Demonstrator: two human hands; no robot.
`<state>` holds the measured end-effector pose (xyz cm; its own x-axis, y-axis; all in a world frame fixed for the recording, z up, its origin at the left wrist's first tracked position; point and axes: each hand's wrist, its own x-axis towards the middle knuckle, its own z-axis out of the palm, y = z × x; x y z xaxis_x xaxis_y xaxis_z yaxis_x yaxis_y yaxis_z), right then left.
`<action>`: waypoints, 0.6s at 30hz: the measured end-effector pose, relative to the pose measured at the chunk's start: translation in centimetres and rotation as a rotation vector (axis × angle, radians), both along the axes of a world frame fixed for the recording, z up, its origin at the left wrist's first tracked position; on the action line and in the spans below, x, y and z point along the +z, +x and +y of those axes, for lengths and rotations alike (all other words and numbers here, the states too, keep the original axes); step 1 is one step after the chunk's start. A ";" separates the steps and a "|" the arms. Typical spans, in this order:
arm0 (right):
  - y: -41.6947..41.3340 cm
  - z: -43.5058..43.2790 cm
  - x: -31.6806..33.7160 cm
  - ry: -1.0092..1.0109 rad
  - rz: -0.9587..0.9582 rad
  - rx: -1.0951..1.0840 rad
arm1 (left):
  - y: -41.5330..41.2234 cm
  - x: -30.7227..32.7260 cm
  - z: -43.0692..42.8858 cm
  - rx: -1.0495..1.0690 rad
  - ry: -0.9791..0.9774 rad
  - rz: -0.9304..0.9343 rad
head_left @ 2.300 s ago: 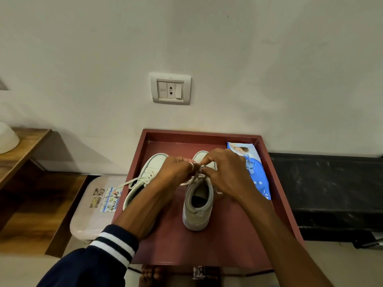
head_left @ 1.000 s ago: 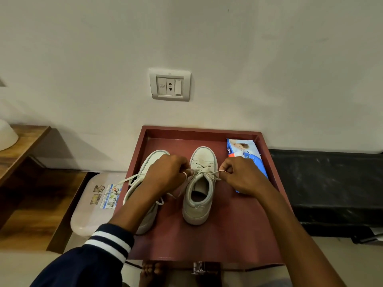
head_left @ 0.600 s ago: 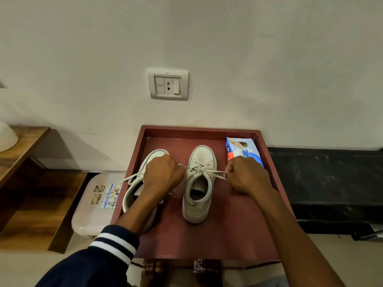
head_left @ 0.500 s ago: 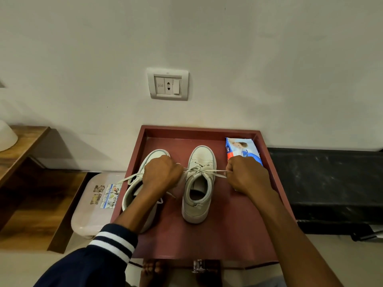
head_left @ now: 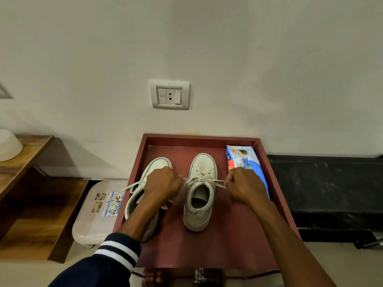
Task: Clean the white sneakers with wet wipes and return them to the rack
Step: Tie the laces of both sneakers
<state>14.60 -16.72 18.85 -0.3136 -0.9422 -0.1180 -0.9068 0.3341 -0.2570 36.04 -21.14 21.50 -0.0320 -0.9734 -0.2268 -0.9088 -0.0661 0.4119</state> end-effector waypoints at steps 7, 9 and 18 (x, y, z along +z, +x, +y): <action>-1.6 0.8 3.3 -0.079 -0.593 0.007 | 2.6 0.5 -0.8 -0.151 0.019 0.044; -1.8 1.1 4.6 -0.166 -0.634 0.015 | 3.5 1.1 -0.8 -0.190 -0.057 0.145; 2.1 0.5 3.7 -0.080 -0.446 0.360 | 0.2 1.0 0.3 -0.584 -0.024 0.188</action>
